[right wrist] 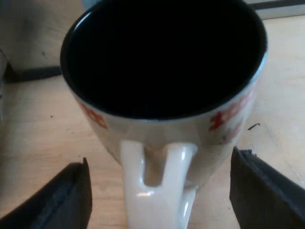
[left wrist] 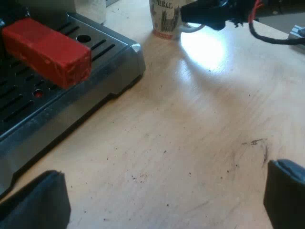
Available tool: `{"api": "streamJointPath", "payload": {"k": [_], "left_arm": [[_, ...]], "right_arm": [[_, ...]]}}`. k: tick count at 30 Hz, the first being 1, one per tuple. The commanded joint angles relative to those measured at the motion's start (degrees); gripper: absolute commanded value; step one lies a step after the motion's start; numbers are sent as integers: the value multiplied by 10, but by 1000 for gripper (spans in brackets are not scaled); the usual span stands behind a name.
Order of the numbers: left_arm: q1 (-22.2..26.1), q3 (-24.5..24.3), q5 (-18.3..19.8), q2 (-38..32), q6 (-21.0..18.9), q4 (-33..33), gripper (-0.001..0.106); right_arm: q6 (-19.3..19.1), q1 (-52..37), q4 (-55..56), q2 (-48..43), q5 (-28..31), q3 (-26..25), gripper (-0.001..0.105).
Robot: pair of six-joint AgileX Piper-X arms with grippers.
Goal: Place mug into machine
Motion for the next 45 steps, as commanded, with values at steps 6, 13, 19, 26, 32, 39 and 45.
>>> {"api": "streamJointPath", "payload": {"k": [6,13,19,26,32,39,45], "left_arm": [[-3,-2,4,0,-5,-6,84],[-3,-2,4,0,-5,-6,84],[-3,2,4,0,-5,-6,84],[-3,26,0,0,-5,-43,84],[-3,59,-63,0,-5,-105,84],[-3,94,-96,0,-5,-175,84],[-3,101,-99,0,-5,-187,84]], "right_arm": [[-6,1,-7,8,-2,-12,46],[-11,1,-8,6,2,-12,0],[-23,1,2,-45,-5,-12,0],[-56,1,157,-203,-21,-12,0],[-92,1,290,-358,-40,-17,0],[-97,1,425,-486,-121,-42,0],[-101,1,464,-552,-202,-50,0]]}}
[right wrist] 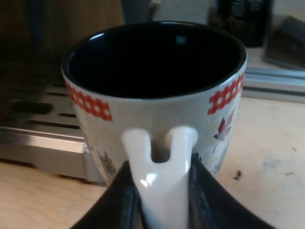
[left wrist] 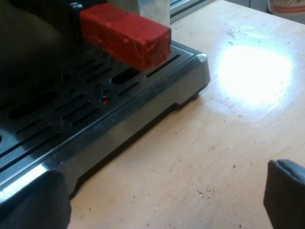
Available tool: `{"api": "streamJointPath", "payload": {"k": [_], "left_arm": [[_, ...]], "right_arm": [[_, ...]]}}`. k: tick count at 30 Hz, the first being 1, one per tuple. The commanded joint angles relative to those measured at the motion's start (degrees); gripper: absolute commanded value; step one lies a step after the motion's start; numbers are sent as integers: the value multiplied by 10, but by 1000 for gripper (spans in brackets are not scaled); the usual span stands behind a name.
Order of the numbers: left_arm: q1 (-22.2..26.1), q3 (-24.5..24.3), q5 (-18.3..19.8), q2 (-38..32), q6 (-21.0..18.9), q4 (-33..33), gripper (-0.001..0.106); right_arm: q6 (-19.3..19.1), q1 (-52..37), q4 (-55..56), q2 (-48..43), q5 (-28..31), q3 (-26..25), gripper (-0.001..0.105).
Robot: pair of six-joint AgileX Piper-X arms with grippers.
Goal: Place mug into machine
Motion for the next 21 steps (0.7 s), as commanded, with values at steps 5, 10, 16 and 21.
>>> {"api": "streamJointPath", "payload": {"k": [5,10,16,21], "left_arm": [[-3,-2,-8,0,-5,-14,84],[-3,-2,-11,0,-5,-14,84],[-3,-1,-11,0,-5,-14,84],[-3,-1,-45,0,-5,-14,84]], "right_arm": [[-7,51,-24,-27,-50,-12,0],[-4,150,-42,-21,18,-11,0],[32,287,-98,26,105,4,0],[39,372,-236,98,183,36,0]]}}
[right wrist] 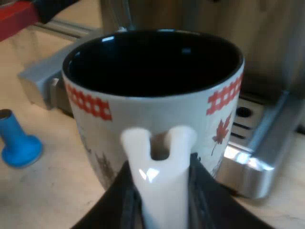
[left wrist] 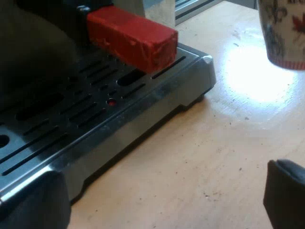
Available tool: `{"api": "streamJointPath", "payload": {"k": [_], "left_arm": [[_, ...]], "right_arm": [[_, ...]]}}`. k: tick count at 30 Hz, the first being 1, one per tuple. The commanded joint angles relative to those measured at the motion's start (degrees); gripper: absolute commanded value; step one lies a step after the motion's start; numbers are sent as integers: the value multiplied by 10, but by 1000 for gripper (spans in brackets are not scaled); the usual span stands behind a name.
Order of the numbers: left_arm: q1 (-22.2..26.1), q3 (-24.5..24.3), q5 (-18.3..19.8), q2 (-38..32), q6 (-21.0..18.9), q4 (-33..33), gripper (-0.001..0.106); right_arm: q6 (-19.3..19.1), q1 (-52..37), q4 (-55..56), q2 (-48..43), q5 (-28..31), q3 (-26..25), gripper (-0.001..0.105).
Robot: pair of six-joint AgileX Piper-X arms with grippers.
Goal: Place mug into machine
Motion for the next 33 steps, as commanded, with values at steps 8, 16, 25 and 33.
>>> {"api": "streamJointPath", "payload": {"k": [8,16,25,33], "left_arm": [[-3,-1,-62,0,-5,-11,84],[-3,-1,-62,0,-5,-11,84],[-3,-1,-62,0,-16,-11,84],[-3,-1,-62,0,-16,-11,84]], "right_arm": [[15,121,-385,250,118,18,0],[19,121,-519,423,124,-20,0],[19,119,-599,576,130,-98,0],[19,116,-612,640,143,-142,0]]}}
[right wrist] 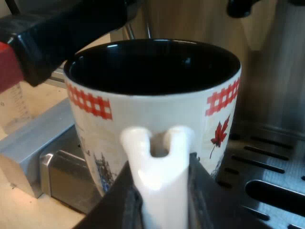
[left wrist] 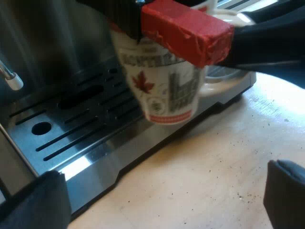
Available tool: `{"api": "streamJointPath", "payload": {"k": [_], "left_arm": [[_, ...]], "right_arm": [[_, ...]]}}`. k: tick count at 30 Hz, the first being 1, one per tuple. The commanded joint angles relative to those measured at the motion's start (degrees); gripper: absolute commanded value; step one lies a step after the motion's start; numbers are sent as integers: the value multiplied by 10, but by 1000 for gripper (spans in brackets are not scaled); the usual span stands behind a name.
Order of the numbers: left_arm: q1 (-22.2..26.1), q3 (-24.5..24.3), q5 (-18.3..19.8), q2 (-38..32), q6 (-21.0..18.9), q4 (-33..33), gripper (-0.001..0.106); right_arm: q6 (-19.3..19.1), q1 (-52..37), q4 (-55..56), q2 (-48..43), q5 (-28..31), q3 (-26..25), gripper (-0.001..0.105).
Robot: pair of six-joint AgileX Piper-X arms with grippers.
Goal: Place mug into machine
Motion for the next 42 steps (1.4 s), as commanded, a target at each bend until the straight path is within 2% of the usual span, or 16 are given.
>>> {"api": "streamJointPath", "payload": {"k": [1,7,14,20,23,25,30,32,36,39,42], "left_arm": [[-3,-1,-6,0,-8,-11,84],[-3,-1,-6,0,-8,-11,84],[-3,-1,-4,0,-8,-11,84],[-3,-1,-2,0,-8,-13,84],[-3,-1,-2,0,-8,-13,84],[-3,-1,-2,0,-8,-15,84],[-3,-1,-2,0,-8,-15,84],[-3,-1,-2,0,-8,-15,84],[-3,-1,-2,0,-8,-15,84],[-3,-1,-2,0,-8,-15,84],[-3,-1,-2,0,-8,-15,84]], "right_arm": [[-6,0,-31,22,15,-33,0],[-4,0,-31,52,26,-56,0],[-4,0,-30,84,67,-80,0],[-4,-14,-26,115,69,-108,0],[1,-14,-25,120,69,-111,0],[23,-14,-22,120,69,-111,0],[25,-13,19,117,69,-114,1],[29,-13,28,112,69,-114,9],[30,-13,45,95,69,-114,43],[30,-13,67,86,69,-114,51],[38,-9,114,76,67,-114,47]]}}
